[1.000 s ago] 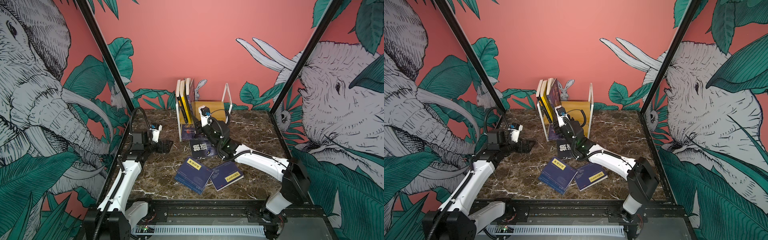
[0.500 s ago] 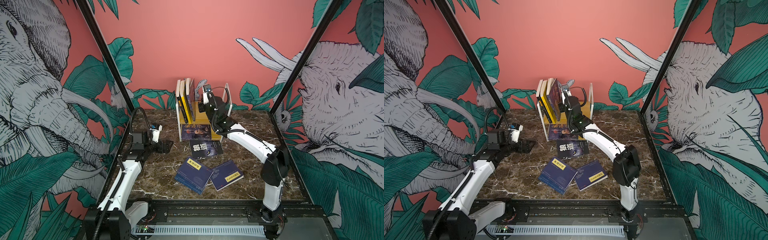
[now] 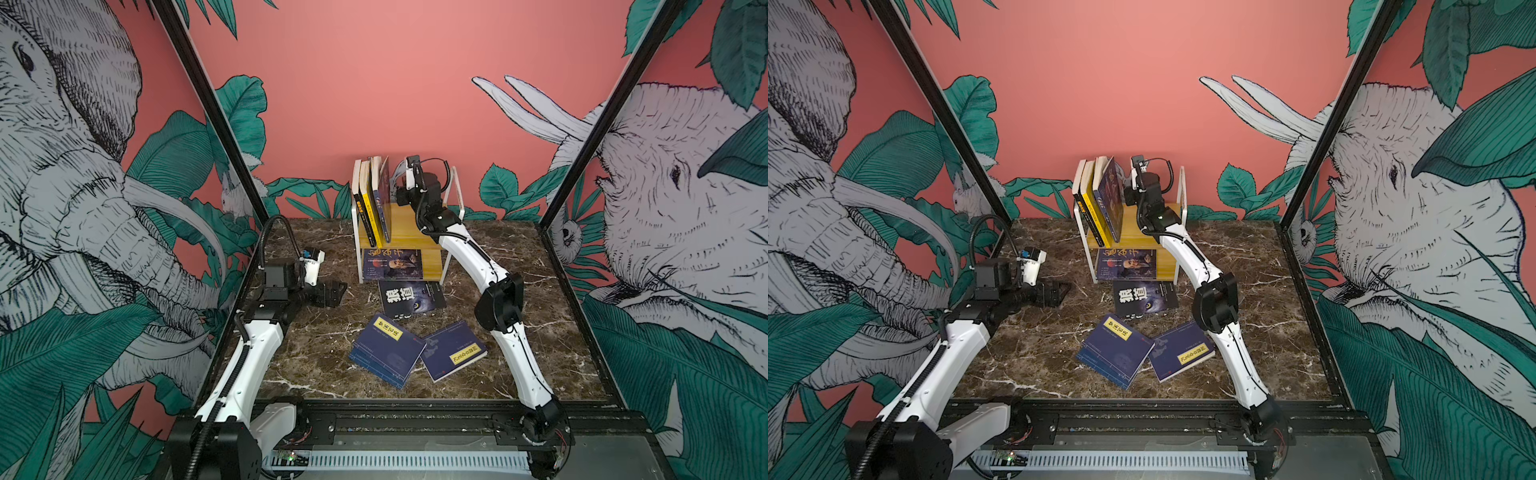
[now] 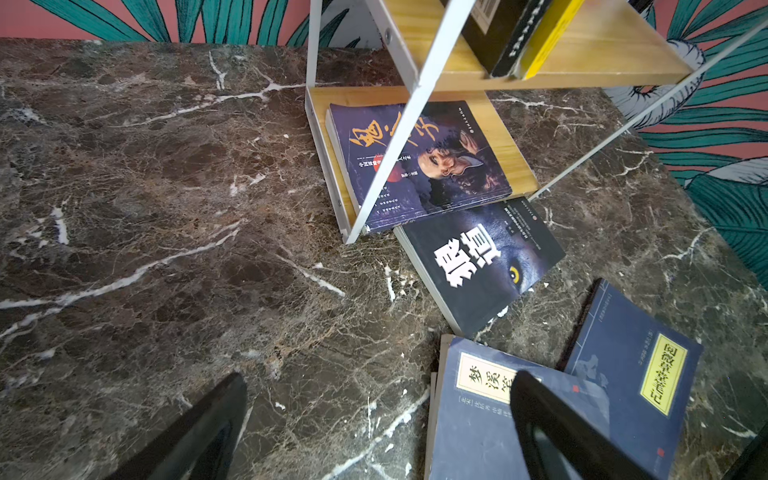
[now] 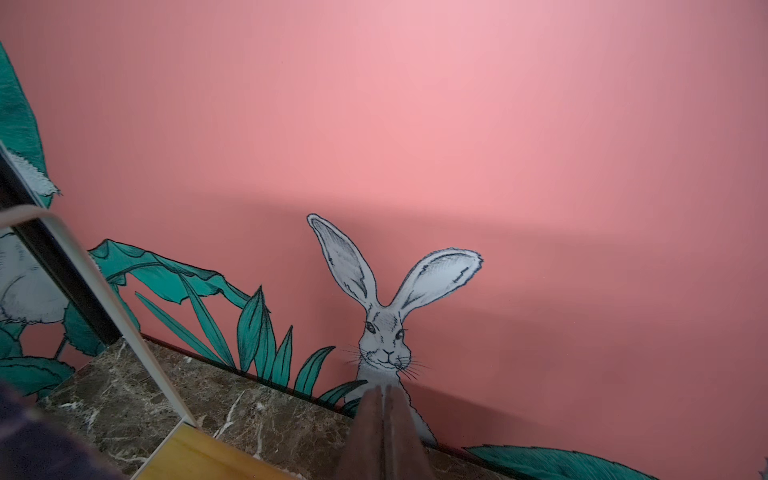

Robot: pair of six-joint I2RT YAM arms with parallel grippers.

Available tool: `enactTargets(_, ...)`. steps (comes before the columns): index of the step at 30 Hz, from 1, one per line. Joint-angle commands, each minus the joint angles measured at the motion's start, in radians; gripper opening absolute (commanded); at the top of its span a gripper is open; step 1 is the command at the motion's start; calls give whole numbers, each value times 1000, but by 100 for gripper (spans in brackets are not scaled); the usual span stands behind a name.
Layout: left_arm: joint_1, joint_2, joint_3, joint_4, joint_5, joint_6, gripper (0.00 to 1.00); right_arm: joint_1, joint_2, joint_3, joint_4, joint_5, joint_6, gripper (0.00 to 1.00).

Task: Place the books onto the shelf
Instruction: 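Set the dark blue book upright beside the yellow book with the right gripper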

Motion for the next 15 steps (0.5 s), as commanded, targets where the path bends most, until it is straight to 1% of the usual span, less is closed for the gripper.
enactTargets(1,5,-5,34,-21,31,34,99,-7,-2,27,93,-101,34,6)
enactTargets(5,-4,8,107,-85,63,89,99,-2,-2,-5,136,-126,61,6)
enactTargets(7,-7,17,130,-93,70,74,99,9,-14,-31,155,-126,72,6)
enactTargets(10,-7,27,145,-100,70,54,99,37,-46,-99,202,-95,53,6)
enactTargets(15,-4,23,126,-88,71,42,99,61,-58,-128,210,-96,40,8)
